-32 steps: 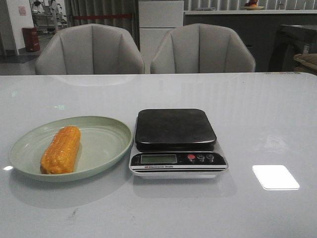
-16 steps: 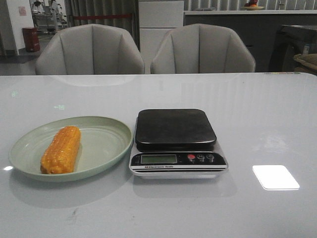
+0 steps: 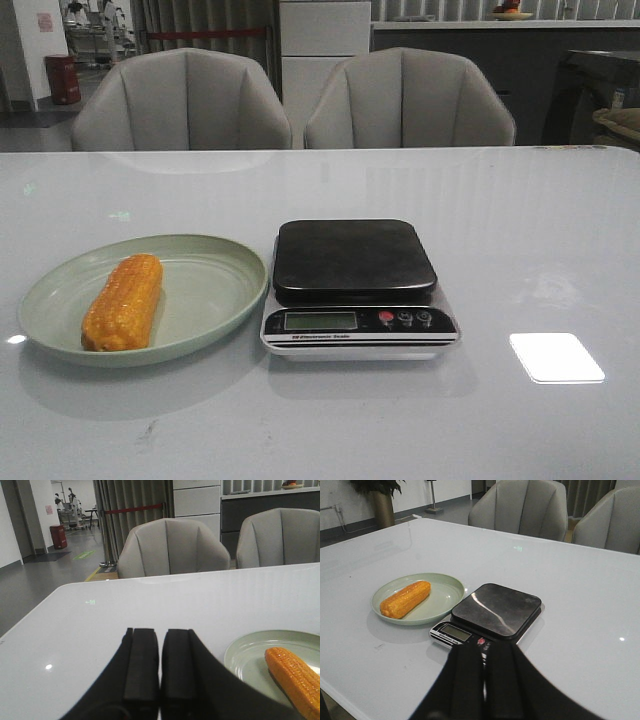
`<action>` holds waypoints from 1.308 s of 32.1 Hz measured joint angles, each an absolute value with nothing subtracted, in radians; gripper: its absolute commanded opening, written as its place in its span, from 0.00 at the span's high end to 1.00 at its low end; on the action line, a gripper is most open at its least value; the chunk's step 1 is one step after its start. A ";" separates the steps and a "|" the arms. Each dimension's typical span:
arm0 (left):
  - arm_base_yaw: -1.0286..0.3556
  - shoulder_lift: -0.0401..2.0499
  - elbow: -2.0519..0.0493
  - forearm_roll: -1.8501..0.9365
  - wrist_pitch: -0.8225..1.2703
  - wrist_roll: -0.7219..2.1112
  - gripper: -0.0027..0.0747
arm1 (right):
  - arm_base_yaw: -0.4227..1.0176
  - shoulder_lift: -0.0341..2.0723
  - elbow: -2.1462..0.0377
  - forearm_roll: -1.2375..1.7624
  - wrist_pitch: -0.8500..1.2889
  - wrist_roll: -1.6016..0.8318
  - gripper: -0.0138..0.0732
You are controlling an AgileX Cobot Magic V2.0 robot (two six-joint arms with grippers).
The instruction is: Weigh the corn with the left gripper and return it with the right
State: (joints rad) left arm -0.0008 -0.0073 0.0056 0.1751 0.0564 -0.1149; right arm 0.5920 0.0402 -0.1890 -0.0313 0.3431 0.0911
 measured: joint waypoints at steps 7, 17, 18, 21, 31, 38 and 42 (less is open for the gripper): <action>-0.048 -0.007 0.006 0.175 0.056 -0.115 0.82 | 0.592 0.040 -0.189 -0.031 0.343 0.091 0.64; -0.081 -0.007 0.006 0.175 0.056 -0.115 0.82 | 0.592 0.040 -0.189 -0.031 0.343 0.091 0.64; -0.081 -0.007 0.006 0.175 0.056 -0.115 0.82 | 0.592 0.040 -0.189 -0.031 0.343 0.091 0.64; -0.081 -0.007 0.006 0.175 0.056 -0.115 0.82 | 0.592 0.040 -0.189 -0.031 0.343 0.091 0.64; -0.081 -0.007 0.006 0.175 0.056 -0.115 0.82 | 0.592 0.040 -0.189 -0.031 0.343 0.091 0.64; -0.081 -0.007 0.006 0.175 0.056 -0.115 0.82 | 0.555 0.040 -0.189 -0.031 0.343 0.091 0.64; -0.081 -0.007 0.006 0.175 0.056 -0.115 0.82 | 0.427 0.040 -0.187 -0.031 0.343 0.090 0.64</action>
State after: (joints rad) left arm -0.0813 -0.0073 0.0056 0.1751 0.0564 -0.1149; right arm 0.4275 0.0402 -0.1872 -0.0313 0.3431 0.0895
